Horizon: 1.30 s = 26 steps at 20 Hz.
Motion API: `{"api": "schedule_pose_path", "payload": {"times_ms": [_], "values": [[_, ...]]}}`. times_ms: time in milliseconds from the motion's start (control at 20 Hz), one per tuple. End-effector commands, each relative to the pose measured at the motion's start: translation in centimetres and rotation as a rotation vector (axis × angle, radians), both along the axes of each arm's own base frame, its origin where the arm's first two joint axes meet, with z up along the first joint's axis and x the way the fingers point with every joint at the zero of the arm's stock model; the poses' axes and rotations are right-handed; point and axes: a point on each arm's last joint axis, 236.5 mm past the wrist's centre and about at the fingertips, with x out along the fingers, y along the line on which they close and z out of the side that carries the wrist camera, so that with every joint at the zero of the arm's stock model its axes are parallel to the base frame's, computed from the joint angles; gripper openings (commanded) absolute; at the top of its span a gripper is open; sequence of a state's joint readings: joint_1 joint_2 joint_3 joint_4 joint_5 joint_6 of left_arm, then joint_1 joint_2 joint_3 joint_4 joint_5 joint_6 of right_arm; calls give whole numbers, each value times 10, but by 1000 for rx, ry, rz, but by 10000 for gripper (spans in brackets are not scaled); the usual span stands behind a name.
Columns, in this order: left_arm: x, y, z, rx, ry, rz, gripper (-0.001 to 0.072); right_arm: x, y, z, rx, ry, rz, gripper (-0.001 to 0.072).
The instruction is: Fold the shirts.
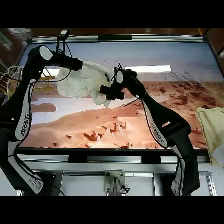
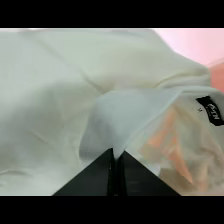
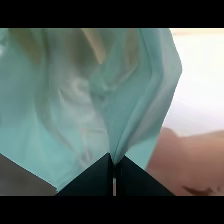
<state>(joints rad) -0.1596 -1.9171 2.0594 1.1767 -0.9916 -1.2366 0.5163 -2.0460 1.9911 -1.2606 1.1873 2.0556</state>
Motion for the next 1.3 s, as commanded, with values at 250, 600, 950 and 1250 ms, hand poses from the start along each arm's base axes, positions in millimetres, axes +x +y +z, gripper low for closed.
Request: {"api": "schedule_pose_path", "payload": {"times_ms": [250,600,950,1250], "values": [[-139,-67,340,-316,-619,-121,54,30,-131,373,-221,-1019,-10,78],[-316,-12,495,-455,-930,-128,54,-119,-150,543,126,-1310,17,78],[-278,9,291,-64,-284,-31,54,-157,-162,400,-81,-767,175,78],[-256,-9,122,2,97,-35,54,-138,-150,272,-211,-411,257,78]]}}
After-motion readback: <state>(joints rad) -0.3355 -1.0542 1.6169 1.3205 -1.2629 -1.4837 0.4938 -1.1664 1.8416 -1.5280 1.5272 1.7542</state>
